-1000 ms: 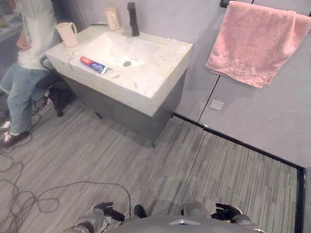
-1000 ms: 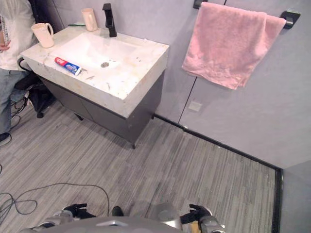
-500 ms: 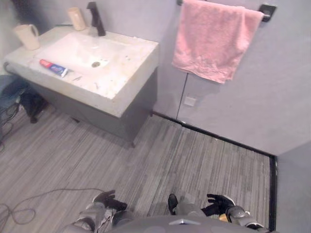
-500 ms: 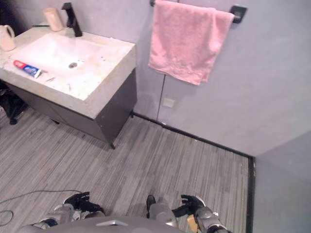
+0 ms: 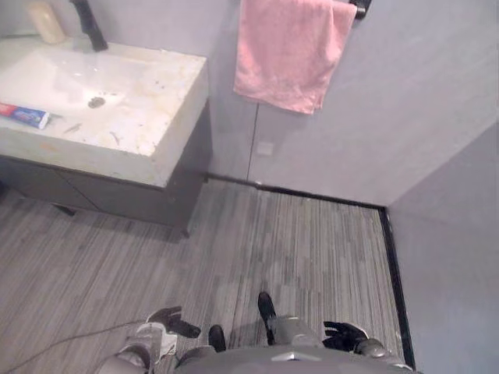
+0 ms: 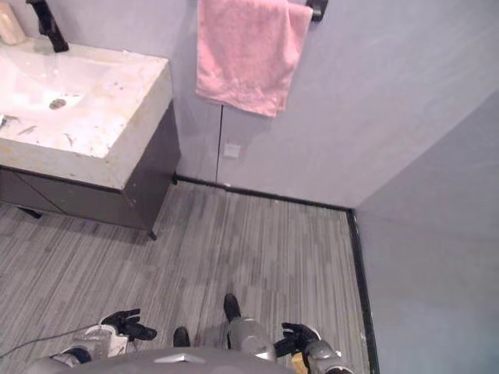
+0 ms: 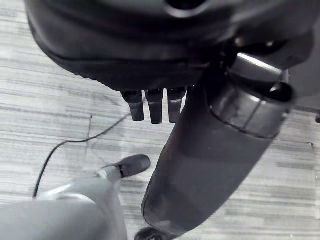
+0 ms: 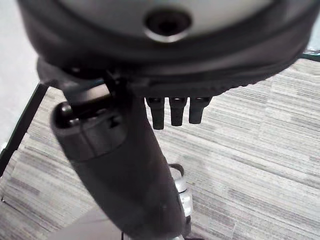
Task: Organize the bathroom.
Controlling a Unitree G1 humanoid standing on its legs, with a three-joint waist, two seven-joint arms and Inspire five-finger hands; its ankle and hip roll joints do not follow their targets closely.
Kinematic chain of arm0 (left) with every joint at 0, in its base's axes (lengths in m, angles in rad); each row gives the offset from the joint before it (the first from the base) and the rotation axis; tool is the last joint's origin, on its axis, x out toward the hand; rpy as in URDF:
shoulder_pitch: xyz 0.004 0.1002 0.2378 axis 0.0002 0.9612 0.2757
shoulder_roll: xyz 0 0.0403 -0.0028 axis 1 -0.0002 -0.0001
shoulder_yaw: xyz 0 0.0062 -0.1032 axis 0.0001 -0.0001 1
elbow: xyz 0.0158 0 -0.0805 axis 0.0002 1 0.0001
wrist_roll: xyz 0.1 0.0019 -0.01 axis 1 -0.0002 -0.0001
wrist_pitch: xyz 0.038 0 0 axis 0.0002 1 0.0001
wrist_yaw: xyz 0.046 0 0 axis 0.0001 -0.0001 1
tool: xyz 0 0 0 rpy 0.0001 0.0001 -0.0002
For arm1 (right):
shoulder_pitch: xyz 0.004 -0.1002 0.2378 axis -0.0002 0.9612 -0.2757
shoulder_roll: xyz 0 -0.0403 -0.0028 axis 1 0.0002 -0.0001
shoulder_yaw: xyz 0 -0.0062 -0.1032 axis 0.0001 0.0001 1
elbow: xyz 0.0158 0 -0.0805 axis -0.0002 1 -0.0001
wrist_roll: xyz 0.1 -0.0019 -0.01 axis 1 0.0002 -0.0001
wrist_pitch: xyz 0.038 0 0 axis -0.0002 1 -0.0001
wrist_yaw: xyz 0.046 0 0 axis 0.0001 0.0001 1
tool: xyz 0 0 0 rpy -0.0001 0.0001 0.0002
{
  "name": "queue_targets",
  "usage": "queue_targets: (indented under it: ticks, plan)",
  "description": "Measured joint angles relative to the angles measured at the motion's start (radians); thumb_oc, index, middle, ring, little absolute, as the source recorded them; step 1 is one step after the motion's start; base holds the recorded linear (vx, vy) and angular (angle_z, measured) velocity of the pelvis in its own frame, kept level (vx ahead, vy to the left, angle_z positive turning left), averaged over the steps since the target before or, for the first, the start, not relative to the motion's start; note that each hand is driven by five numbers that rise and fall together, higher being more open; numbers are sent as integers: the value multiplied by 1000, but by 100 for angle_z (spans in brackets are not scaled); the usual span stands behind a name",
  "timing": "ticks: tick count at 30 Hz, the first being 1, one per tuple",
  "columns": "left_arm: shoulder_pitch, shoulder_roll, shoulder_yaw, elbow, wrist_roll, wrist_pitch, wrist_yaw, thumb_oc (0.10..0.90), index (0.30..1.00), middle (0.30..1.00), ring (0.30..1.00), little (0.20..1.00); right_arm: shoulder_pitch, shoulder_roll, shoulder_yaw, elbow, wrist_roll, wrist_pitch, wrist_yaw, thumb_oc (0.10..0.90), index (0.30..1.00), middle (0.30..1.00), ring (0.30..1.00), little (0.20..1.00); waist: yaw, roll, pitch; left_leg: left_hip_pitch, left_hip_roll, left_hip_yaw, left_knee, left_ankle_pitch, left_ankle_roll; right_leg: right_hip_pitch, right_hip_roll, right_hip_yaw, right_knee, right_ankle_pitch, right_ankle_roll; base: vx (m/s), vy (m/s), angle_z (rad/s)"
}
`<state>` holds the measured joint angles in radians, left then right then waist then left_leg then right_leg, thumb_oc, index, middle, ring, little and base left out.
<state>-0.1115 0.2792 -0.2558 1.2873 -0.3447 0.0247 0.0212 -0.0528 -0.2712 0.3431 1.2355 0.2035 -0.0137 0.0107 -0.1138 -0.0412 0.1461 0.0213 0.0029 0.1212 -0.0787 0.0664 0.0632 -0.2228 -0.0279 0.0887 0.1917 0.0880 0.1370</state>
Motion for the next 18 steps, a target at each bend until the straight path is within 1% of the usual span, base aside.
queue_targets:
  ticks: [1, 2, 3, 4, 5, 6, 7, 8, 9, 10, 11, 12, 13, 14, 15, 16, 17, 18]
  plan:
    - [0, 7, 0, 0, 0, 1, 1, 800, 900, 900, 900, 900, -7, -13, 0, 5, 0, 0, -1, 800, 900, 900, 900, 900, 17, 27, 14, -9, 30, 7, 2, -5, 6, 1, 5, -31, 75, -33, 1, -172, -139, -46]
    - [3, 14, 0, 1, 0, 4, 5, 800, 900, 900, 900, 900, -7, -15, 1, 7, -3, 2, -10, 800, 900, 900, 900, 900, 40, 29, 15, -14, 49, 24, 4, 5, 2, 22, -6, -47, 126, -75, 2, -202, -194, -42]
    - [6, 17, -1, 2, 0, 6, 6, 800, 900, 900, 900, 900, -3, -16, 1, 9, -5, 4, -18, 800, 900, 900, 900, 900, 50, 33, 17, -14, 57, 25, 3, 3, 5, 39, -17, -53, 137, -92, 4, -180, -197, -38]
    - [14, 23, 0, 2, 0, 10, 13, 800, 900, 900, 900, 900, 2, -17, 1, 20, -5, 7, -22, 800, 900, 900, 900, 900, 65, 27, 13, -15, 66, 38, 3, 5, 2, 93, -47, -60, 139, -122, 12, -172, -202, -35]
    - [22, 27, 0, 8, 2, 13, 16, 800, 900, 900, 900, 900, 0, -14, 1, 26, -5, 8, -22, 800, 900, 900, 900, 900, 77, 14, 7, -14, 67, 51, 4, 9, -4, 123, -72, -69, 144, -145, 20, -188, -239, -54]
    - [31, 32, 0, 9, 2, 18, 20, 800, 900, 900, 900, 900, -1, -9, 2, 27, -5, 8, -24, 800, 900, 900, 900, 900, 89, 1, -2, -14, 72, 68, 4, 10, -15, 165, -98, -77, 123, -152, 22, -163, -209, -53]
    - [41, 36, 3, 10, 2, 22, 23, 800, 900, 900, 900, 900, -4, -3, 3, 26, -5, 7, -23, 800, 900, 900, 900, 900, 91, -8, -7, -14, 76, 82, 5, 22, -35, 200, -113, -87, 91, -157, 27, -291, -357, -67]
    - [46, 44, 16, 12, 0, 23, 24, 800, 900, 900, 900, 900, -2, 9, 9, 26, -4, 7, -23, 800, 900, 900, 900, 900, 104, -30, -20, -14, 77, 93, 4, 21, -50, 258, -121, -84, -21, -143, 28, -225, -270, -56]
    - [46, 44, 30, 14, -1, 21, 26, 800, 900, 900, 900, 900, -5, 12, 13, 24, -3, 7, -20, 800, 900, 900, 900, 900, 112, -40, -27, -16, 82, 102, 6, 37, -71, 288, -115, -99, -96, -147, 19, -276, -331, -56]
    - [46, 42, 39, 20, -1, 19, 30, 800, 900, 900, 900, 900, -7, 12, 20, 12, -3, 5, -16, 800, 900, 900, 900, 900, 113, -40, -28, -18, 94, 106, 9, 43, -81, 314, -107, -123, -154, -148, 16, -253, -291, -44]
    - [51, 38, 50, 25, -1, 19, 39, 800, 900, 900, 900, 900, -11, 13, 25, -11, -3, 2, -12, 800, 900, 900, 900, 900, 113, -37, -34, -31, 104, 110, 24, 46, -101, 334, -93, -139, -217, -155, -19, -287, -310, -28]
    - [52, 29, 57, 28, -3, 17, 44, 800, 900, 900, 900, 900, -10, 10, 26, -22, -3, 1, -10, 800, 900, 900, 900, 900, 108, -23, -40, -42, 122, 106, 32, 50, -111, 334, -73, -138, -233, -143, -37, -260, -257, -21]
    - [57, 18, 66, 28, -3, 10, 45, 800, 900, 900, 900, 900, -4, 5, 38, -36, -3, 1, -6, 800, 900, 900, 900, 900, 109, -2, -52, -64, 153, 79, 48, 52, -113, 323, -39, -129, -241, -129, -58, -121, -100, -6]
    - [57, 18, 66, 28, -3, 10, 45, 800, 900, 900, 900, 900, -4, 5, 38, -36, -3, 1, -6, 800, 900, 900, 900, 900, 109, -2, -52, -64, 153, 79, 48, 52, -113, 323, -39, -129, -241, -129, -58, -144, -119, -11]
    - [63, 3, 67, 17, -7, -2, 47, 800, 900, 900, 900, 900, 4, 0, 50, -36, -4, 2, 2, 800, 900, 900, 900, 900, 111, 12, -64, -79, 171, 26, 63, 48, -119, 318, -11, -120, -243, -127, -78, -179, -143, -5]
    - [66, -7, 67, 15, -8, -5, 51, 800, 900, 900, 900, 900, 8, -6, 52, -37, -5, 2, 3, 800, 900, 900, 900, 900, 111, 31, -74, -89, 184, 4, 77, 49, -122, 313, 5, -119, -240, -125, -90, -265, -191, -6]
    - [74, -17, 67, 17, -20, -8, 57, 800, 900, 900, 900, 900, 13, -18, 52, -42, -15, 3, 5, 800, 900, 900, 900, 900, 112, 43, -76, -105, 201, -16, 95, 63, -141, 303, 23, -118, -229, -127, -100, -245, -147, 3]
    - [69, -20, 67, 16, -38, -9, 61, 800, 900, 900, 900, 900, 17, -30, 52, -60, -29, 3, 9, 800, 900, 900, 900, 900, 111, 62, -77, -121, 211, -36, 111, 85, -169, 291, 33, -121, -215, -133, -109, -203, -90, 7]
